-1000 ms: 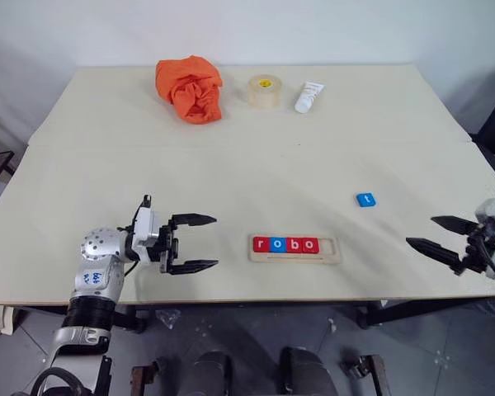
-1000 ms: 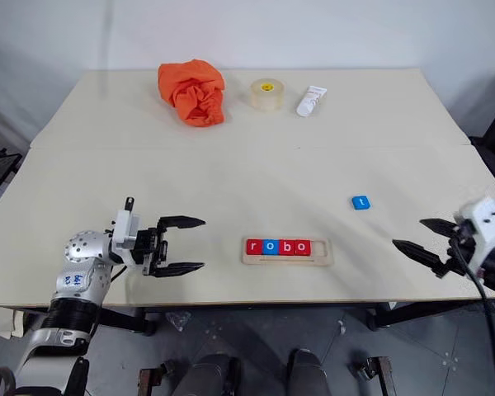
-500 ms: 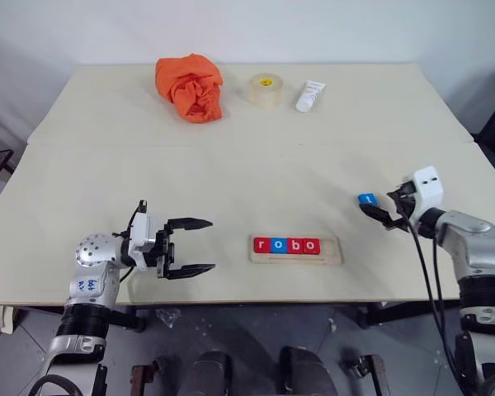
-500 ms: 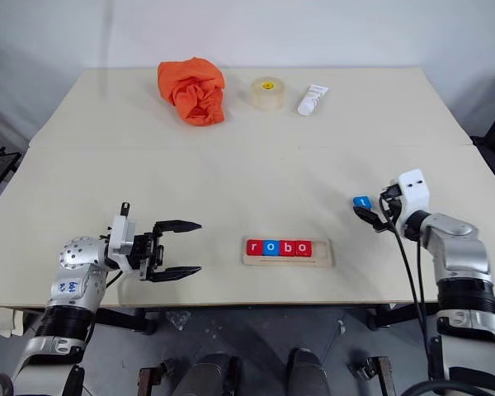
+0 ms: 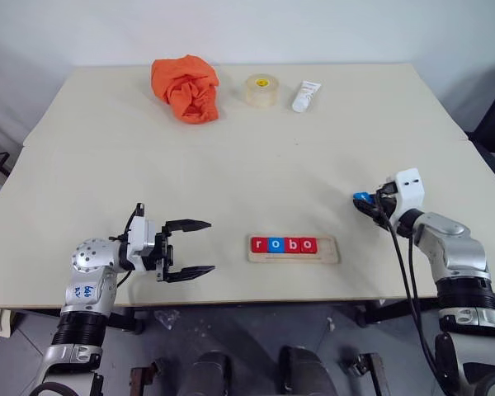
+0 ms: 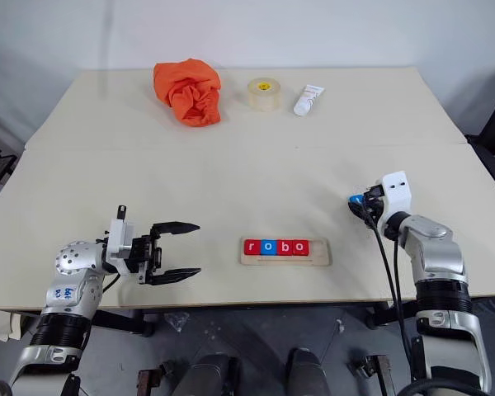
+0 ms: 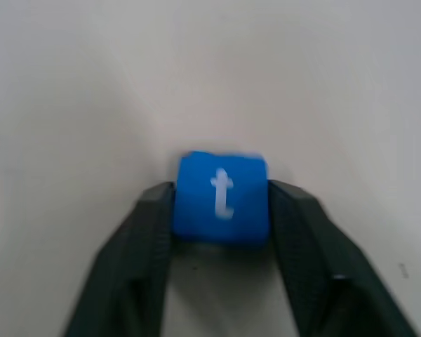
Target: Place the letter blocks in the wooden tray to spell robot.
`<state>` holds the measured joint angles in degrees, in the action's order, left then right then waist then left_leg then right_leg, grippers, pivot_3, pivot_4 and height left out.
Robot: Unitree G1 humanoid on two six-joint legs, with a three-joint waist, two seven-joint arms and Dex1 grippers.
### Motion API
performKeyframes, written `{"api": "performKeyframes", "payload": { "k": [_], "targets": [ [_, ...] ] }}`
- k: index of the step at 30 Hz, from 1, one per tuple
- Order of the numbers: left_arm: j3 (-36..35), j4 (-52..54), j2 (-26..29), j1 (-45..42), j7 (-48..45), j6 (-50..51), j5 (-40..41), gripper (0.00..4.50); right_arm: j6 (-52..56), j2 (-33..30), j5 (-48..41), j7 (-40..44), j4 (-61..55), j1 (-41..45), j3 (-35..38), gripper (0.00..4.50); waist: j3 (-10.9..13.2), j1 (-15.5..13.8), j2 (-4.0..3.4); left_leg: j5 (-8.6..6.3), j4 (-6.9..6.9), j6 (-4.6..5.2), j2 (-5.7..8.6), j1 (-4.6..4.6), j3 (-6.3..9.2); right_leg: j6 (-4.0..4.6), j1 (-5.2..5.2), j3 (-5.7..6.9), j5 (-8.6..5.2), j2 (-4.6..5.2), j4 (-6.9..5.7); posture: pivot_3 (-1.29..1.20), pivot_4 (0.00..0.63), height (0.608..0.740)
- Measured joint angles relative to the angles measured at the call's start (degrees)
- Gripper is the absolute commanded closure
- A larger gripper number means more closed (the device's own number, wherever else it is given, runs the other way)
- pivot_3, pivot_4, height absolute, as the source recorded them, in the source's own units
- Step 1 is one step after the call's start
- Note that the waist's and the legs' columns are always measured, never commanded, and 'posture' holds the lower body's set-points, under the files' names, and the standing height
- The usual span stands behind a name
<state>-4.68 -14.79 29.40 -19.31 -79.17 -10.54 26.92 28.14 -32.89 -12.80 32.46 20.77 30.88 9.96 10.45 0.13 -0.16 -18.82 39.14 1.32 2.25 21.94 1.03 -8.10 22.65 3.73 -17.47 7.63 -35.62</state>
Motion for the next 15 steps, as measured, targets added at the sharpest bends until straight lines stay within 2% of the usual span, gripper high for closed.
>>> {"api": "performKeyframes", "payload": {
  "k": [8, 13, 15],
  "targets": [
    [0.46, -3.61, -0.28, -2.63, -2.62, -0.03, 0.0, 0.0, 10.68, 4.45, -1.92, -10.85, -20.03, -9.13, 4.4, 3.03, 0.0, -0.13, -0.01, 0.0, -0.02, 0.0, 0.04, 0.05, 0.01, 0.0, 0.07, -0.02, 0.0, 0.01, -0.02, 0.0, 0.15, 0.74],
    [1.23, -6.94, -1.13, -5.58, -5.11, -0.17, -0.02, 0.0, 22.93, 10.99, -4.43, -18.95, -43.8, -19.57, 7.1, 3.03, -0.01, -0.25, -0.02, -0.01, -0.06, -0.01, 0.01, 0.08, 0.05, 0.0, 0.14, -0.03, 0.0, -0.04, -0.09, 0.0, 0.15, 0.74],
    [1.39, -8.2, -1.73, -6.52, -5.96, -0.28, -0.04, 0.0, 27.1, 13.25, -5.41, -21.02, -49.27, -22.0, 6.77, 3.03, 0.0, -0.13, -0.02, 0.0, -0.06, 0.01, 0.07, 0.08, -0.04, 0.0, 0.14, -0.13, 0.0, -0.01, -0.06, 0.0, 0.15, 0.74]
  ]
}}
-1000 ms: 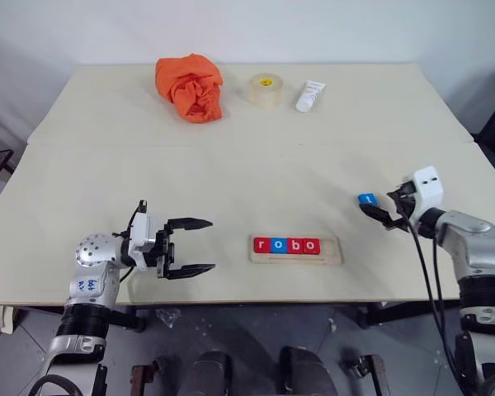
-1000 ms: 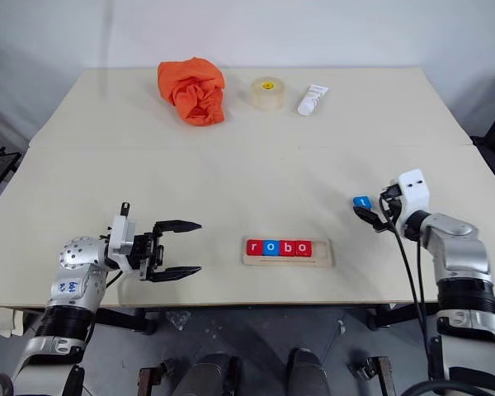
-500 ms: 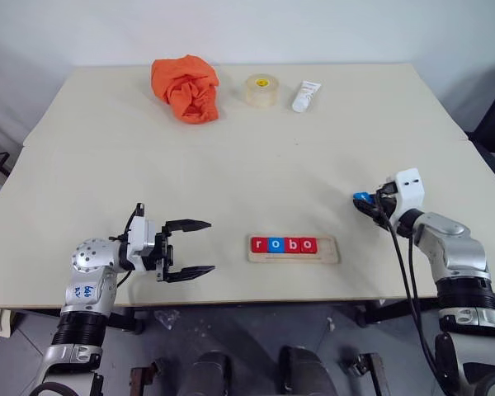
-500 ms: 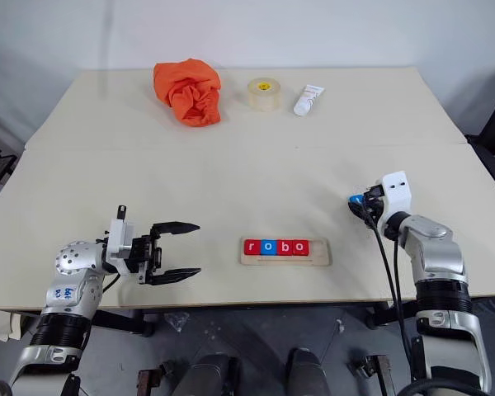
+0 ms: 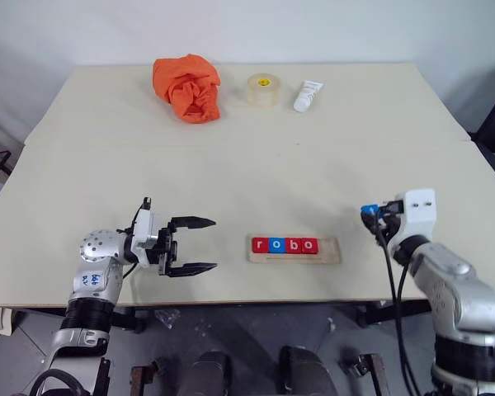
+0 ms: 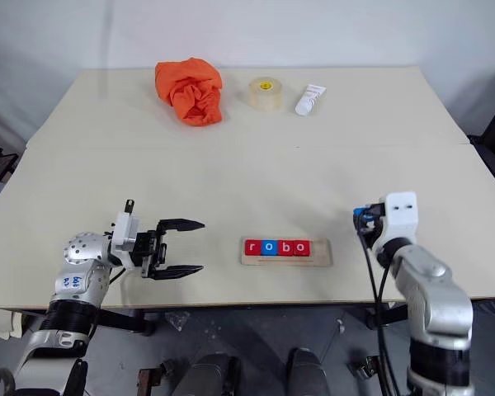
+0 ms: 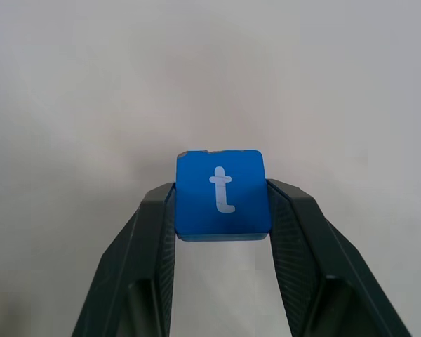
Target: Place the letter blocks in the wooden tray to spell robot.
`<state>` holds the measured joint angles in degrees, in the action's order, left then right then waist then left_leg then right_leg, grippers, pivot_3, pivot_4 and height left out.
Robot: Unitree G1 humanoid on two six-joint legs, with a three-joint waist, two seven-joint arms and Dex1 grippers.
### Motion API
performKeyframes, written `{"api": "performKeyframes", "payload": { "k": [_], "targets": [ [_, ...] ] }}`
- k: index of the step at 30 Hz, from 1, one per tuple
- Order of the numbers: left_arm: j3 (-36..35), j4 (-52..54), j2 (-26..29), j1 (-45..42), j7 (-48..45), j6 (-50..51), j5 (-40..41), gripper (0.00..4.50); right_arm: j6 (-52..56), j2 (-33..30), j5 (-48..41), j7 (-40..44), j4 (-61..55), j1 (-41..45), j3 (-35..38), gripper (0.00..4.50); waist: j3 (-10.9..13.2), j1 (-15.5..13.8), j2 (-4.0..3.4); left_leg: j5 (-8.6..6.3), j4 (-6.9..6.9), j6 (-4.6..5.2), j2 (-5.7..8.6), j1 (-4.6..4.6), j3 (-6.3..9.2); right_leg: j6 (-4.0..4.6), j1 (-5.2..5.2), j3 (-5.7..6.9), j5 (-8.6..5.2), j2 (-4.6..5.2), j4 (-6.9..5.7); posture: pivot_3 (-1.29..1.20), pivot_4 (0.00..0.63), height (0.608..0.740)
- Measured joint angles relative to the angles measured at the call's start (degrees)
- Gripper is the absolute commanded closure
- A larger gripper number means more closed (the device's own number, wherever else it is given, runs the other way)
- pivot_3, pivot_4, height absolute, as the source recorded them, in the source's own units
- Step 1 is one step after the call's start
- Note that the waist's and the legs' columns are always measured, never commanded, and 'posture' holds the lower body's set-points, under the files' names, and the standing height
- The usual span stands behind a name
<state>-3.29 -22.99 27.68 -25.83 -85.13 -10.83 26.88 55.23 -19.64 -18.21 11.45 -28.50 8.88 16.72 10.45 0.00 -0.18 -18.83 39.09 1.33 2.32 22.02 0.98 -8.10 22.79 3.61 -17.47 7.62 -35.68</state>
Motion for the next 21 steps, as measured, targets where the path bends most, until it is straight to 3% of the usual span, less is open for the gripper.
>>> {"api": "performKeyframes", "payload": {
  "k": [9, 17, 18, 21],
  "targets": [
    [0.26, -2.87, -0.59, -1.93, -0.8, -0.55, -0.12, 0.0, 4.83, 3.5, -1.24, -3.65, -7.42, -6.13, -0.1, 3.03, 0.0, 0.02, 0.0, 0.0, -0.01, 0.04, 0.03, -0.01, 0.0, 0.0, 0.07, -0.1, 0.0, -0.03, -0.11, 0.0, 0.15, 0.74],
    [0.61, -2.98, -0.71, -2.72, -0.8, -0.97, -0.14, 0.0, 2.57, -0.79, -1.53, 0.02, -7.42, -9.09, -0.02, 0.26, 0.0, 0.02, 0.0, -0.02, -0.01, 0.08, 0.02, -0.01, 0.0, 0.0, 0.08, -0.09, 0.0, -0.06, -0.1, 0.0, 0.15, 0.74],
    [0.62, -2.96, -0.72, -2.68, -0.79, -0.97, -0.14, 0.0, 2.09, -1.71, -1.8, 1.2, -7.41, -9.31, -0.07, 0.02, 0.0, 0.02, 0.0, -0.02, -0.01, 0.08, 0.02, -0.01, 0.0, 0.0, 0.08, -0.09, 0.0, -0.06, -0.1, 0.0, 0.15, 0.74],
    [0.63, -2.77, -0.78, -2.28, -0.78, -1.0, -0.14, 0.0, -1.16, -8.88, -3.72, 8.84, -7.03, -9.69, -0.33, 0.02, 0.0, 0.02, 0.01, -0.03, -0.01, 0.11, 0.01, -0.01, -0.03, 0.0, 0.06, -0.09, 0.0, -0.07, -0.06, 0.0, 0.15, 0.74]
  ]
}}
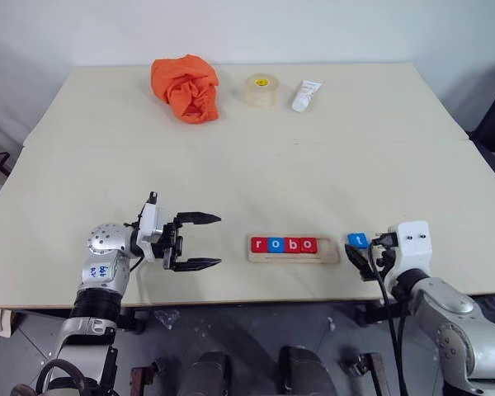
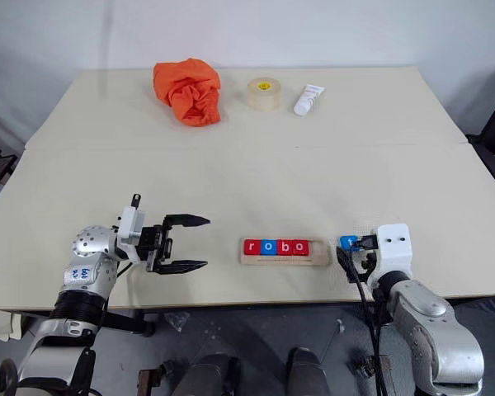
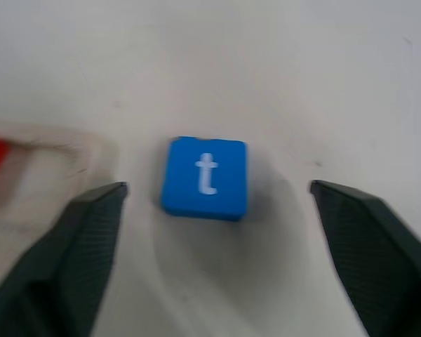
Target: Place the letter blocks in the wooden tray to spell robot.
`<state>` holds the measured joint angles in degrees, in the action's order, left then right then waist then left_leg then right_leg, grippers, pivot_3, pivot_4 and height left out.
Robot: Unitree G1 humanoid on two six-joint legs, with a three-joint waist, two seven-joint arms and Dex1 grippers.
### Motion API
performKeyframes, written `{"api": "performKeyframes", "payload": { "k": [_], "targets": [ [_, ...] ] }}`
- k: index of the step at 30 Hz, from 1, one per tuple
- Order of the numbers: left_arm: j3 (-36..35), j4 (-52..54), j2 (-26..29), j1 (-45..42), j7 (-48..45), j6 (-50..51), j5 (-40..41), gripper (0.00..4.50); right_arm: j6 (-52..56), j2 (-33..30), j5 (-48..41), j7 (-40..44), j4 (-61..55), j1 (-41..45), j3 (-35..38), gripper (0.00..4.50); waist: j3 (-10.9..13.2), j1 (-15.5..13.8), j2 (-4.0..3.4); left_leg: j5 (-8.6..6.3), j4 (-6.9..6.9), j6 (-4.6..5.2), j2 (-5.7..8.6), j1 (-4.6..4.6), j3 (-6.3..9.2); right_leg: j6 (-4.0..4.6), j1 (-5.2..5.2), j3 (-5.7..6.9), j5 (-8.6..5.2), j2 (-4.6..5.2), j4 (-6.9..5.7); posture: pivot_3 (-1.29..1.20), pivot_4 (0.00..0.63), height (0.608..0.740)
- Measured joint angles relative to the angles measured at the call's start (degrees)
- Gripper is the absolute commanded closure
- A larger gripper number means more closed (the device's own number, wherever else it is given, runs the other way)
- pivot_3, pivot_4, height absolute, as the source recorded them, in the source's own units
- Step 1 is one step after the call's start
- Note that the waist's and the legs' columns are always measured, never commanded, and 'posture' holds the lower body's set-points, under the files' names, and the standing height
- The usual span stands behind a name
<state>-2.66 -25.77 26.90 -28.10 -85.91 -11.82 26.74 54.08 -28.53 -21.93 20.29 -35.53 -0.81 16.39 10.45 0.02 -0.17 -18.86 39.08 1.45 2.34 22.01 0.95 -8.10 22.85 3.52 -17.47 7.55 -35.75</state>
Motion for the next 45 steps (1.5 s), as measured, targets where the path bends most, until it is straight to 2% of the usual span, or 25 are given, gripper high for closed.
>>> {"api": "performKeyframes", "payload": {
  "k": [3, 5, 10, 15, 19, 21, 24, 29, 30, 36, 42, 45],
  "targets": [
    [0.0, 0.24, -0.19, 0.74, 0.01, -0.08, 0.0, 0.0, -7.29, -10.97, 0.06, 10.99, 3.77, -0.1, -1.0, 0.02, 0.0, -0.02, 0.04, -0.02, 0.0, 0.05, -0.02, 0.0, -0.02, 0.0, -0.07, 0.02, 0.0, -0.03, 0.13, 0.0, 0.15, 0.74],
    [0.0, 0.34, -0.31, 1.26, 0.02, -0.14, 0.0, 0.0, -11.64, -14.83, 0.41, 16.09, 7.56, -0.03, -1.2, 0.02, 0.0, -0.05, 0.06, -0.02, 0.0, 0.06, -0.03, 0.0, 0.0, 0.0, -0.11, 0.04, 0.0, -0.02, 0.14, 0.0, 0.15, 0.74],
    [-0.22, 1.77, -0.67, 2.2, 0.52, -0.19, 0.02, 0.0, -26.53, -27.53, 3.02, 36.26, 24.17, 8.41, -8.67, 0.02, 0.02, 0.03, 0.04, 0.01, 0.05, 0.17, 0.0, -0.02, -0.14, -0.02, -0.18, 0.01, 0.01, 0.04, 0.31, 0.0, 0.15, 0.74],
    [-0.51, 3.65, -0.87, 3.79, 1.99, -0.12, 0.01, 0.0, -43.66, -28.79, 10.86, 50.12, 46.65, 24.02, -19.44, 0.02, 0.05, 0.2, 0.09, 0.02, 0.04, 0.12, -0.04, -0.1, -0.11, -0.03, -0.25, 0.09, 0.01, 0.05, 0.31, 0.0, 0.15, 0.74],
    [-0.78, 5.36, -0.66, 5.27, 2.95, 0.05, 0.01, 0.0, -51.2, -26.29, 14.35, 56.31, 58.52, 31.16, -24.41, 0.02, 0.05, 0.08, 0.09, 0.03, 0.05, 0.08, -0.03, -0.07, -0.06, -0.05, -0.24, 0.18, 0.03, 0.12, 0.32, 0.0, 0.15, 0.74],
    [-0.86, 6.27, -0.44, 6.24, 3.65, 0.16, 0.02, 0.0, -53.7, -25.3, 15.21, 58.82, 62.35, 33.63, -25.45, 0.4, 0.05, 0.02, 0.09, 0.03, 0.08, 0.06, -0.03, -0.07, -0.01, -0.06, -0.27, 0.21, 0.03, 0.13, 0.33, 0.0, 0.15, 0.74],
    [-0.93, 7.42, -0.01, 6.84, 4.31, 0.33, 0.03, 0.0, -55.42, -24.4, 15.83, 60.96, 66.07, 35.86, -26.39, 1.19, 0.05, 0.05, 0.09, 0.03, 0.11, 0.04, -0.03, -0.06, 0.02, -0.07, -0.31, 0.26, 0.04, 0.13, 0.4, 0.0, 0.15, 0.74],
    [-0.95, 8.14, 0.28, 7.37, 5.13, 0.6, 0.06, 0.0, -56.3, -23.84, 16.7, 61.55, 68.92, 37.74, -26.65, 2.91, 0.05, 0.01, 0.09, 0.03, 0.12, 0.0, -0.04, -0.06, 0.04, -0.06, -0.31, 0.26, 0.04, 0.13, 0.42, 0.0, 0.15, 0.74],
    [-0.95, 8.14, 0.29, 7.37, 5.17, 0.6, 0.06, 0.0, -56.15, -23.83, 16.77, 61.52, 69.05, 37.94, -26.65, 3.04, 0.05, 0.01, 0.09, 0.03, 0.12, -0.01, -0.03, -0.06, 0.03, -0.06, -0.31, 0.26, 0.04, 0.13, 0.41, 0.0, 0.15, 0.74],
    [-0.88, 7.96, 0.19, 7.08, 5.24, 0.59, 0.05, 0.0, -49.43, -23.99, 16.72, 60.64, 63.75, 37.95, -26.04, 3.04, 0.05, 0.03, 0.07, 0.02, 0.12, -0.03, -0.04, -0.04, 0.03, -0.06, -0.26, 0.25, 0.04, 0.13, 0.37, 0.0, 0.15, 0.74],
    [-0.76, 6.81, -0.35, 5.88, 5.06, 0.46, 0.05, 0.0, -33.96, -26.59, 12.45, 60.72, 43.29, 34.12, -24.41, 3.04, 0.06, -0.11, 0.06, -0.02, 0.12, -0.1, -0.08, 0.0, 0.11, -0.06, -0.22, 0.33, 0.04, 0.13, 0.33, 0.0, 0.15, 0.74],
    [-0.75, 6.64, -0.59, 5.83, 5.03, 0.27, 0.04, 0.0, -30.2, -26.53, 11.75, 60.31, 38.95, 32.77, -25.19, 3.04, 0.06, -0.21, 0.06, -0.01, 0.12, -0.1, -0.05, 0.03, 0.11, -0.06, -0.21, 0.33, 0.04, 0.15, 0.36, 0.0, 0.15, 0.74]
  ]
}}
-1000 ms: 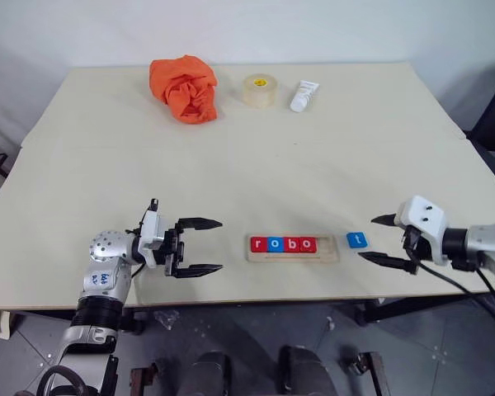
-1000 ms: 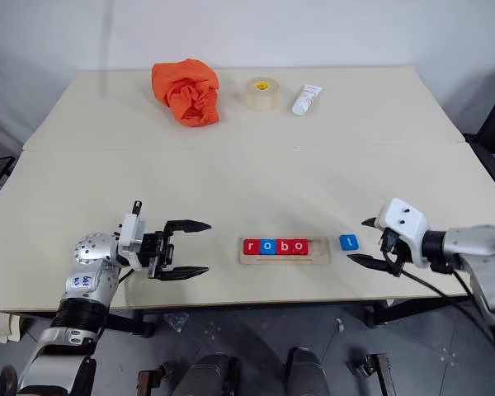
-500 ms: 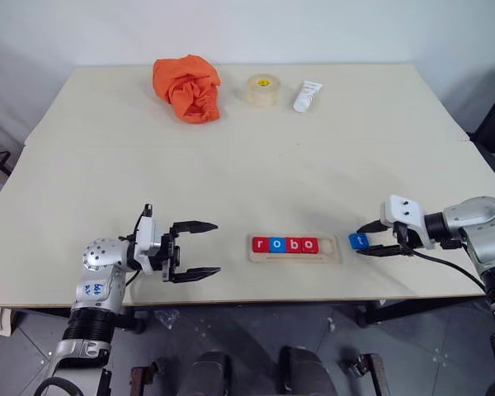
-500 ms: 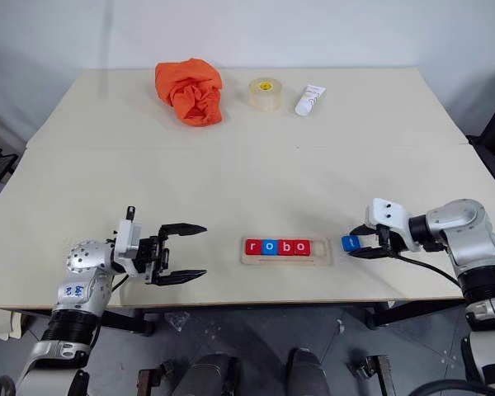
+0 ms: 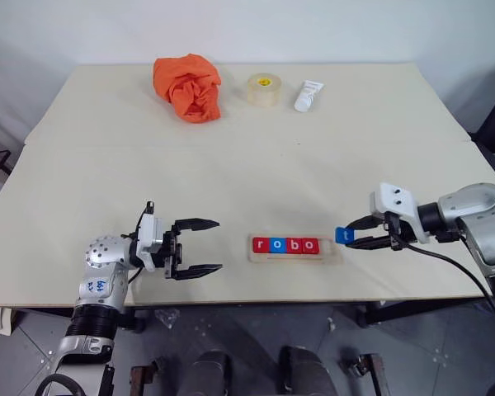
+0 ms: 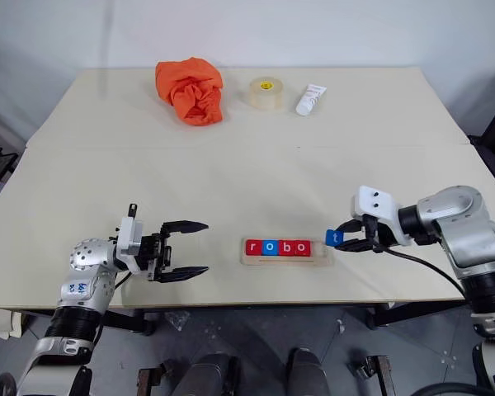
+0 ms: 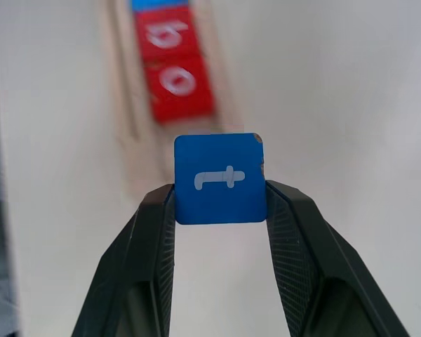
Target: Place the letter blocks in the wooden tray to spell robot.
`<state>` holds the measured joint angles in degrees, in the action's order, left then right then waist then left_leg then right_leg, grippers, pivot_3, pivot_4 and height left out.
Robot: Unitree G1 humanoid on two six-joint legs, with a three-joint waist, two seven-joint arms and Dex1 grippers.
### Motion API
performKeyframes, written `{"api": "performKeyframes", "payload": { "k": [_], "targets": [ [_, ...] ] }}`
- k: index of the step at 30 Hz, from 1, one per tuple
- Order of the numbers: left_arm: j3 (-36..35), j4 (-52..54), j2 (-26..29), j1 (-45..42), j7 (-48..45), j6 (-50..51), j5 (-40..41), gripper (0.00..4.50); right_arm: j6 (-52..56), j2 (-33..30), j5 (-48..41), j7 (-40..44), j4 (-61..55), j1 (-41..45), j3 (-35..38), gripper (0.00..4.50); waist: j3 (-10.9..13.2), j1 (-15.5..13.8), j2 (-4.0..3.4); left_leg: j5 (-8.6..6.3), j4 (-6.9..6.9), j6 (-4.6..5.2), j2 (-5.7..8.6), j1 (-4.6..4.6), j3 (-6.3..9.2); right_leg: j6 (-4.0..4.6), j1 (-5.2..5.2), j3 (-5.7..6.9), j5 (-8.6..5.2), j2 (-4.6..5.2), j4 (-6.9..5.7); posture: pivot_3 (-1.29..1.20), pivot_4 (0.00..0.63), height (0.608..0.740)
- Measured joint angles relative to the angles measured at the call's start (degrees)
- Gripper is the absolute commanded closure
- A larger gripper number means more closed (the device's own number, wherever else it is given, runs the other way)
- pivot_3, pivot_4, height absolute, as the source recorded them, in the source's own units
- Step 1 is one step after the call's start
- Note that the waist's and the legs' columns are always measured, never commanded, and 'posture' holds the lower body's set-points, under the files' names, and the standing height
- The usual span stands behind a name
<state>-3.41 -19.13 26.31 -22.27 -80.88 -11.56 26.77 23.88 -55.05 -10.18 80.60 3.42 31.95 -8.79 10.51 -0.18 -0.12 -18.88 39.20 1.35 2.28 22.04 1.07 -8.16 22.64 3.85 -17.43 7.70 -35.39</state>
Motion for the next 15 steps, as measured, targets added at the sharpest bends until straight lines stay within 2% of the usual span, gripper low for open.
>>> {"api": "performKeyframes", "payload": {
  "k": [8, 15],
  "targets": [
    [-0.01, -0.08, -0.19, 0.05, 0.06, -0.13, 0.0, 0.0, 0.99, 2.31, 0.2, -0.46, -0.91, 0.57, -3.07, 3.04, 0.0, 0.12, 0.0, 0.0, 0.0, 0.0, 0.0, 0.01, -0.02, 0.0, 0.03, -0.01, 0.0, -0.01, -0.01, 0.0, 0.15, 0.74],
    [-0.18, 1.03, 0.09, 1.97, 0.76, -0.13, 0.02, 0.0, -2.16, 3.67, 2.42, -0.42, 4.17, 3.15, -4.96, 3.04, 0.0, 0.12, 0.0, 0.0, 0.0, 0.0, 0.0, 0.01, -0.01, 0.0, 0.03, 0.0, 0.0, -0.01, -0.03, 0.0, 0.15, 0.74]
  ]
}}
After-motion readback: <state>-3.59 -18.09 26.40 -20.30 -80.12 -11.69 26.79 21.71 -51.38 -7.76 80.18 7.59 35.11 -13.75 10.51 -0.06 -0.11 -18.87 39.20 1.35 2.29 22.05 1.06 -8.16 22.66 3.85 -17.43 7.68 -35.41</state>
